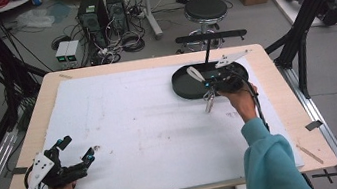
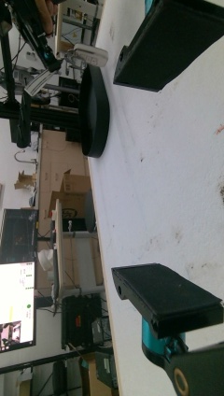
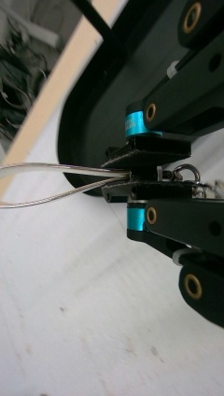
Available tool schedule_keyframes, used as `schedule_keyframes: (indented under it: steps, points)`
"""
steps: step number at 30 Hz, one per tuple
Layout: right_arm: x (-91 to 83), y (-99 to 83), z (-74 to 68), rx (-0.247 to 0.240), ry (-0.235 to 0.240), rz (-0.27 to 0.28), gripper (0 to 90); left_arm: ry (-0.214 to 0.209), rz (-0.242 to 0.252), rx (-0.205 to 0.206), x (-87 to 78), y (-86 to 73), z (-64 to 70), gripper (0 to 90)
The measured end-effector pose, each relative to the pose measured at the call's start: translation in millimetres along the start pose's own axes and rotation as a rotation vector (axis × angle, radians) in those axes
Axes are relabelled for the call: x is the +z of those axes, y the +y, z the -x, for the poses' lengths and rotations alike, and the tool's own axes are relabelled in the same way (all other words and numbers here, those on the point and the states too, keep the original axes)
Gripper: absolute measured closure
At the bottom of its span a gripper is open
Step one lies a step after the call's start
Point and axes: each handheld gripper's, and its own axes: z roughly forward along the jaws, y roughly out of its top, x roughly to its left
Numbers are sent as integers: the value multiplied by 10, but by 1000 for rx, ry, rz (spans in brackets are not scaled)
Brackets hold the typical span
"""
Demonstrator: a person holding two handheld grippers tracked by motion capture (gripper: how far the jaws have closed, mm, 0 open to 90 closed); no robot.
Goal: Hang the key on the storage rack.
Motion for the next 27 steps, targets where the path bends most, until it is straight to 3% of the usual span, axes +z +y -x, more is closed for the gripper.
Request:
schedule_keyframes:
  steps: [1, 4, 7, 11, 16, 27]
  points:
    - [0, 0, 0, 0, 0, 0, 824, 0, 0, 1, 0, 0, 1, 82]
    - [-60, 23, -10, -1, -81, 56, 823, 0, 0, 1, 0, 0, 1, 82]
    - [-81, 30, -5, 3, -109, 79, 824, 0, 0, 1, 0, 1, 0, 82]
    - [-165, 68, 30, 42, -195, 141, 823, 0, 0, 0, 0, 0, 1, 82]
    - [-198, 159, 83, 59, -264, 200, 823, -1, 0, 5, -1, 0, 4, 82]
    - [-97, 255, 180, 114, -362, 231, 824, 0, -1, 3, -2, 0, 2, 82]
